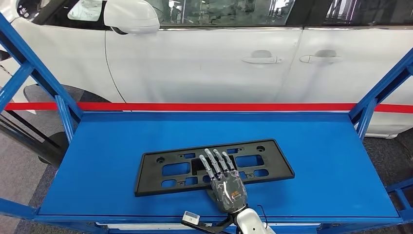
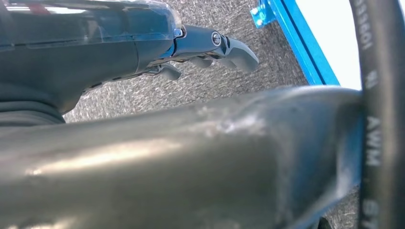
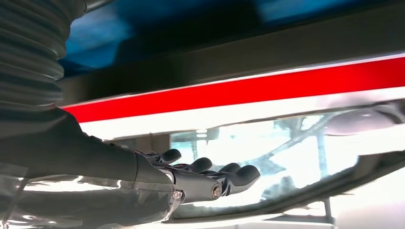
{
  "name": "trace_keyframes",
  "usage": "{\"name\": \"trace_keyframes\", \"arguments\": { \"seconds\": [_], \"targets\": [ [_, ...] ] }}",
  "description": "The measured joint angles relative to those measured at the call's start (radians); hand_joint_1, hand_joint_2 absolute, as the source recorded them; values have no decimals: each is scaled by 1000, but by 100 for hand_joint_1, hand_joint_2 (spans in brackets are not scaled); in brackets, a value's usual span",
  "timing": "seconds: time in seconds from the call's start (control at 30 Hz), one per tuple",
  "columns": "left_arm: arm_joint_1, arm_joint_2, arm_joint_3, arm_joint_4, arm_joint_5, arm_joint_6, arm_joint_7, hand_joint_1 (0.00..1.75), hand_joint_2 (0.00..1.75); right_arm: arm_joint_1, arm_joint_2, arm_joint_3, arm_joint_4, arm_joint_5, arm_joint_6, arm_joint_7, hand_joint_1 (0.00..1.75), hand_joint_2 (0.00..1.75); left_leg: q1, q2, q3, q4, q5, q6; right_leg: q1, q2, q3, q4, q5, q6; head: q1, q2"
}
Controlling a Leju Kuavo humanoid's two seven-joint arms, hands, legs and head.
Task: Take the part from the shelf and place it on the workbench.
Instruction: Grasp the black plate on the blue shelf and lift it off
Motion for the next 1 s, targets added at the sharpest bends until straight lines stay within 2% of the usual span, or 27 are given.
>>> {"name": "trace_keyframes", "arguments": {
  "seconds": [0.1,0.13,0.2,0.27,0.3,0.33,0.37,0.4,0.43,0.5,0.53,0.63,0.7,0.77,0.8,0.83,0.87,0.9,0.97,1.0],
  "targets": [
    [1,0,7,0,-2,0,0,0,0,8,-3,-23,-11,1,0,5,0,175,1,0,1,0,-4,-18,2,2,2,-12,0,-14,0,0],
    [1,0,8,0,-3,0,-1,0,0,9,-4,-31,-14,1,0,5,0,175,2,1,-3,12,-14,-23,0,2,4,-15,2,-20,0,0],
    [1,-1,9,0,-5,0,-1,0,0,11,-5,-46,-17,3,0,6,0,175,3,1,-39,95,-65,-31,-3,0,7,-19,3,-29,0,0],
    [2,-1,9,0,-6,0,-2,0,0,15,-7,-61,-17,4,0,6,0,175,3,1,-103,232,-126,-35,0,-2,8,-19,1,-33,0,0],
    [4,-1,10,0,-6,0,-2,0,0,17,-8,-67,-17,4,-1,6,0,175,3,1,-125,277,-137,-35,2,-2,8,-18,1,-34,0,0],
    [6,-1,10,0,-6,0,-2,0,0,18,-8,-72,-17,4,-1,6,0,175,3,1,-133,291,-130,-34,3,-2,9,-17,0,-35,0,0],
    [7,-1,10,0,-7,0,-2,0,0,19,-9,-76,-17,4,-1,6,0,175,3,1,-127,275,-111,-32,4,-1,11,-17,-1,-35,0,0],
    [7,-1,10,0,-7,0,-2,0,0,19,-9,-79,-17,4,-1,6,0,175,2,1,-108,233,-82,-28,5,0,13,-16,-1,-36,0,0],
    [6,-1,10,0,-7,0,-2,0,0,19,-9,-82,-17,4,-2,6,0,175,1,1,-79,171,-48,-23,6,0,15,-16,-2,-35,0,0],
    [5,0,11,0,-7,0,-3,0,0,19,-9,-88,-17,4,-2,6,0,175,-4,1,-25,54,-7,-11,9,1,18,-15,-5,-32,0,0],
    [4,0,11,0,-8,0,-3,0,0,20,-9,-92,-17,5,-2,5,0,175,-7,1,-9,17,2,-6,10,1,17,-14,-5,-28,0,0],
    [5,0,13,0,-10,1,-3,0,0,21,-9,-100,-17,7,-1,3,0,175,-9,2,-3,-4,7,4,8,0,15,-15,-3,-12,0,0],
    [5,-1,15,0,-13,1,-4,0,0,23,-10,-105,-16,9,1,1,61,175,-3,3,1,-16,17,16,7,0,3,14,-26,-1,0,0],
    [4,-1,16,0,-17,1,-4,0,0,26,-10,-110,-13,10,8,-2,138,175,-1,4,0,-22,21,22,4,0,-46,119,-87,8,0,0],
    [4,-1,17,0,-18,1,-5,0,0,28,-10,-112,-11,10,12,-4,147,175,-1,4,-2,-22,21,23,2,0,-78,184,-117,11,0,0],
    [4,-1,18,0,-19,1,-5,0,0,31,-11,-113,-8,10,17,-5,156,175,-2,4,-3,-21,21,23,-1,0,-102,234,-133,14,0,0],
    [5,-1,18,0,-19,1,-5,0,0,34,-11,-114,-5,10,21,-6,157,175,-2,4,-3,-20,21,23,-4,0,-112,252,-130,17,0,0],
    [5,-1,19,0,-20,1,-5,0,0,35,-12,-114,-2,10,24,-6,156,175,-2,4,-3,-19,21,22,-7,-1,-102,232,-107,19,0,0],
    [5,-2,21,0,-22,0,-5,0,0,35,-13,-114,0,10,30,-8,157,175,-1,3,-2,-14,17,17,-11,-2,-42,107,-41,17,0,0],
    [4,-2,22,0,-23,0,-5,0,0,34,-13,-114,1,10,32,-10,158,175,-3,3,-3,-9,14,12,-11,-2,-14,48,-19,14,0,0]
  ]
}}
